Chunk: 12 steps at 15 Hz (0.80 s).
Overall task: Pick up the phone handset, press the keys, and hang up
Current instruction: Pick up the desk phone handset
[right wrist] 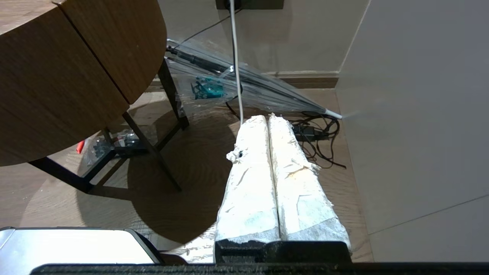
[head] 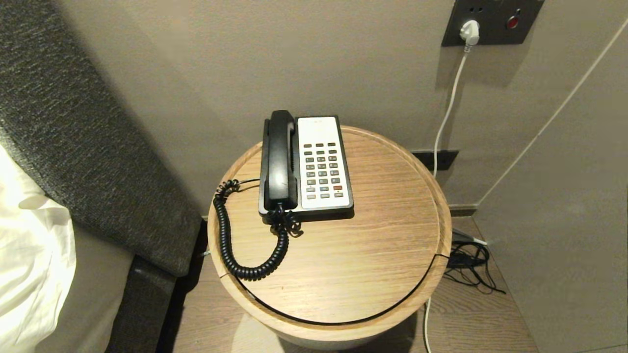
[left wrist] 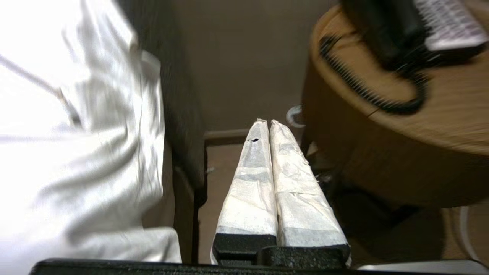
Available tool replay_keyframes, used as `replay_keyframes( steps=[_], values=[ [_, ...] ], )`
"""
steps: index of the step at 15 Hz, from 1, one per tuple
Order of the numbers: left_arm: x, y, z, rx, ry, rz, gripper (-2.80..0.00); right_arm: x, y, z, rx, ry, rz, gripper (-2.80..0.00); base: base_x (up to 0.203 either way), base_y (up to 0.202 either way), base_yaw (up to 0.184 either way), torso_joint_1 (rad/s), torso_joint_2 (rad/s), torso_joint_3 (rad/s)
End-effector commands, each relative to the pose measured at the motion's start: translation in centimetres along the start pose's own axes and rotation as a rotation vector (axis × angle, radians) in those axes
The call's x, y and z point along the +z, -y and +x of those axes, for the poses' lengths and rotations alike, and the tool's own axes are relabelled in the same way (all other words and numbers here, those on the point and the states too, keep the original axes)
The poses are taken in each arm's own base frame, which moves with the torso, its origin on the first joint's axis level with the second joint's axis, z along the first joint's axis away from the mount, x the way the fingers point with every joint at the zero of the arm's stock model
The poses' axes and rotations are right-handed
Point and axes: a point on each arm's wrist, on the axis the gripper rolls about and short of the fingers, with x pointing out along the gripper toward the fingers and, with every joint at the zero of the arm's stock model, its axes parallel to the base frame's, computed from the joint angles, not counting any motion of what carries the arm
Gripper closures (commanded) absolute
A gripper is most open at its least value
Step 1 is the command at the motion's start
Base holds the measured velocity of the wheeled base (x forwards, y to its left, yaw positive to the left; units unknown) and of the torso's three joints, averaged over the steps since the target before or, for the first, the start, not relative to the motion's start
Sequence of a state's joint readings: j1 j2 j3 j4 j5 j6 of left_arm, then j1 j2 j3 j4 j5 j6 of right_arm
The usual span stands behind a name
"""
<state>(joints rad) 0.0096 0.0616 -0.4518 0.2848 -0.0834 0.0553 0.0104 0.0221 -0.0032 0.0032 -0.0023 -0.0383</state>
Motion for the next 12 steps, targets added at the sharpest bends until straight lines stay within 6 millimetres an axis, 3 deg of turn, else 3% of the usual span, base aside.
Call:
replay_keyframes(
  steps=[1,3,6,9,12],
  values=[
    [6.8,-0.3,0.7,-0.062,-0.124,0.001,0.0,0.0,0.0,0.0,0.001,0.0,0.0,0.0,0.0,0.0,0.0,0.0,0.0,0.0],
    [12.5,-0.8,4.8,-0.14,-0.228,0.002,0.0,0.0,0.0,0.0,0.001,0.001,0.0,0.0,0.0,0.0,0.0,0.0,0.0,0.0],
    [17.3,-1.6,13.1,-0.254,-0.315,0.027,0.0,0.0,0.0,0.0,0.0,-0.001,0.0,0.0,0.0,0.0,0.0,0.0,0.0,0.0],
    [19.4,-1.1,21.2,-0.388,-0.381,0.018,0.0,0.0,0.0,0.0,0.0,0.0,0.0,0.0,0.0,0.0,0.0,0.0,0.0,0.0],
    [19.4,3.1,27.3,-0.505,-0.507,-0.098,0.0,0.0,0.0,0.0,0.001,-0.001,0.0,0.0,0.0,0.0,0.0,0.0,0.0,0.0]
  ],
)
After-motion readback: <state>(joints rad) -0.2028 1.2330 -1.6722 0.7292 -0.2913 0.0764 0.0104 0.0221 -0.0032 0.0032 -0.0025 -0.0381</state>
